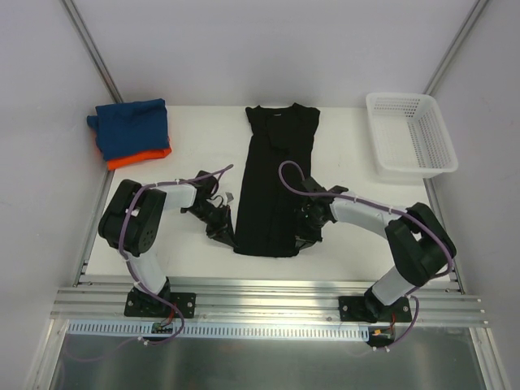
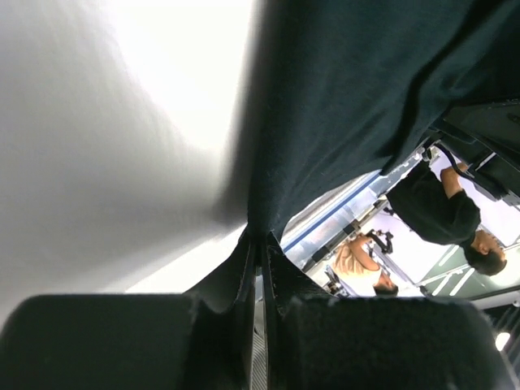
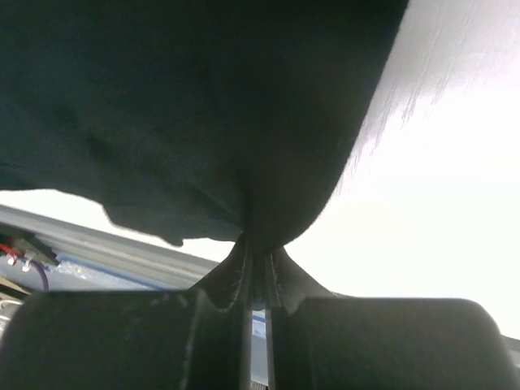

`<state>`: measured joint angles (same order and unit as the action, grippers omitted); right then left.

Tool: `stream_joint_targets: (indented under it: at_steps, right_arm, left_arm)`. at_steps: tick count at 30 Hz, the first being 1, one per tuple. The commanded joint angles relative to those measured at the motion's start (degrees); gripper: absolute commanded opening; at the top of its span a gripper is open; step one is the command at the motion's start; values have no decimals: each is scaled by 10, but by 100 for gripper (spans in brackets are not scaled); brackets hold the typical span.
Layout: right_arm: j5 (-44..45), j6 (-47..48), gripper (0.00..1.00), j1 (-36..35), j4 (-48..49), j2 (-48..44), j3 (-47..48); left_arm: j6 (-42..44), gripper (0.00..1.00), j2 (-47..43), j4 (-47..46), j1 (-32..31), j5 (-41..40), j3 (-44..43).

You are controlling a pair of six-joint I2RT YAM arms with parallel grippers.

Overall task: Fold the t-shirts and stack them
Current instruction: Fold the tshirt

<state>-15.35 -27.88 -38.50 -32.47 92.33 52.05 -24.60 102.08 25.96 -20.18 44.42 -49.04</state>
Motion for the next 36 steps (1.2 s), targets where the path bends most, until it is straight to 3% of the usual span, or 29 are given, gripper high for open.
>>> stream_joint_targets:
  at_steps: [1, 12, 23, 36]
  right_arm:
    - [6, 24, 1, 4, -26, -47, 5]
    - [-69, 70, 1, 11, -51, -135, -25]
    - [-75, 115, 0, 16, -98, -205, 6]
    - [-75, 121, 1, 98, -52, -161, 48]
  left_arm:
    - [11, 0, -47, 16, 1, -9, -18]
    - [37, 0, -146, 54, 1, -22, 7]
    - [75, 0, -216, 84, -16, -18, -12]
    - [107, 0, -72, 99, -27, -10, -193]
